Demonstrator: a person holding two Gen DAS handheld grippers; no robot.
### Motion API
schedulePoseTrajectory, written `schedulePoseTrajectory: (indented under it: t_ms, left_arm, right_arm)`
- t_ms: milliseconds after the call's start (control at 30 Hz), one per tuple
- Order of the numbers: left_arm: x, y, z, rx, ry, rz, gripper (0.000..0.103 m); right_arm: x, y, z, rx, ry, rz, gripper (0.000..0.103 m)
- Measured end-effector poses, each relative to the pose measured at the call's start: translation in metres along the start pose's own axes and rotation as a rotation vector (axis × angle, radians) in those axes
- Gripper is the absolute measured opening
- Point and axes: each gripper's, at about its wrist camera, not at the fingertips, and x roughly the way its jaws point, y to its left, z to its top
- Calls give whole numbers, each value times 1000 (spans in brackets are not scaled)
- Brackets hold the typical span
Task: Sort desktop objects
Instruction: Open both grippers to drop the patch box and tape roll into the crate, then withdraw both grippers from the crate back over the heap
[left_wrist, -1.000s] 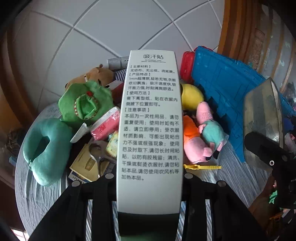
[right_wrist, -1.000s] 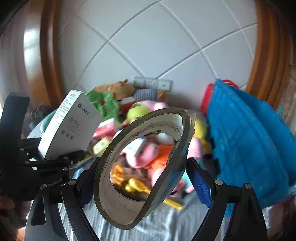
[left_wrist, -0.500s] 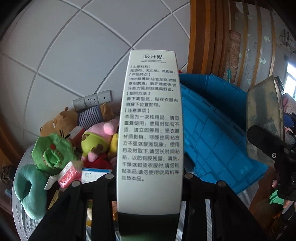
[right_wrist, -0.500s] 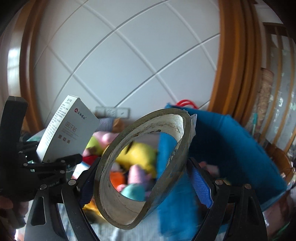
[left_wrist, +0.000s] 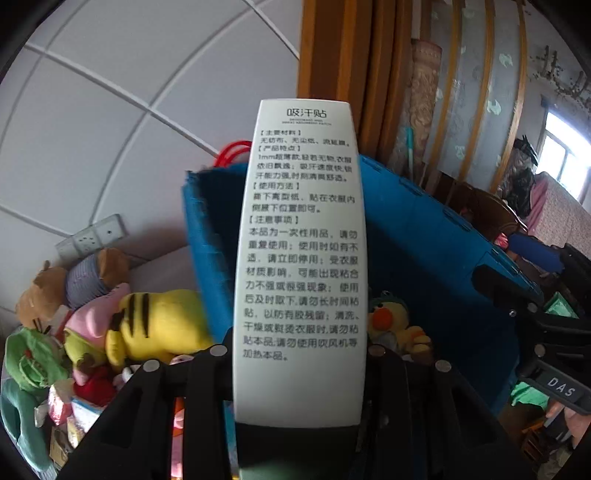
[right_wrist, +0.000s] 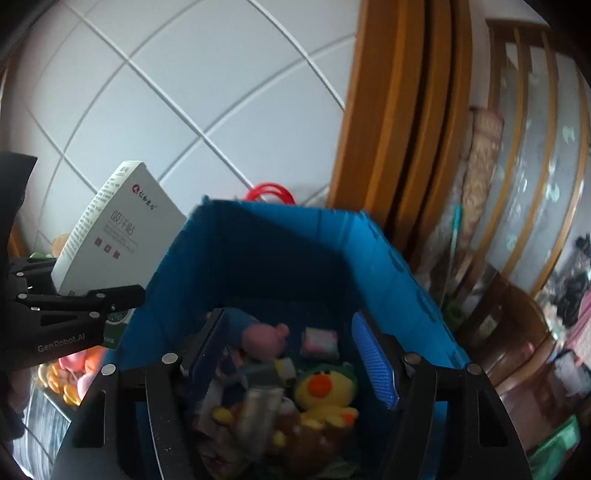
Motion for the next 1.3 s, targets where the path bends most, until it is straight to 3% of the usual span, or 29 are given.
schedulePoseTrajectory:
  t_ms: [100,167,233,267,400,500,833,1067,1300]
  left_arm:
    - [22,-18,5,22,31,-14,37]
    - [29,-24,3,34,52,6,50]
    - [34,-28,1,38,58,26,83]
    - [34,-29,0,38,58,32,85]
    - [35,-30,-6,37,63,53,85]
    - [30,-25,-10,26,60,60,85]
    - [-20,-4,-37,-20,19,107,85]
    - [-79,35,-85,-55,-17,138,85]
    - [-131,84,-147,-113,-10,185,85]
  right_arm:
    - [6,-22,-12,42,8,7,72]
    - [14,-30,-20,58,24,10,76]
    - [21,-33,-26,64,42,12,85]
    - [25,-34,-28,65,50,16,89]
    - [33,-36,-33,67,65,24,91]
    - [30,-35,-33,72,57,22,102]
    - [5,-17,-45,99,39,20,102]
    - [-36,38,-61,94,12,42,103]
    - [-81,121,-81,76,-15,102,103]
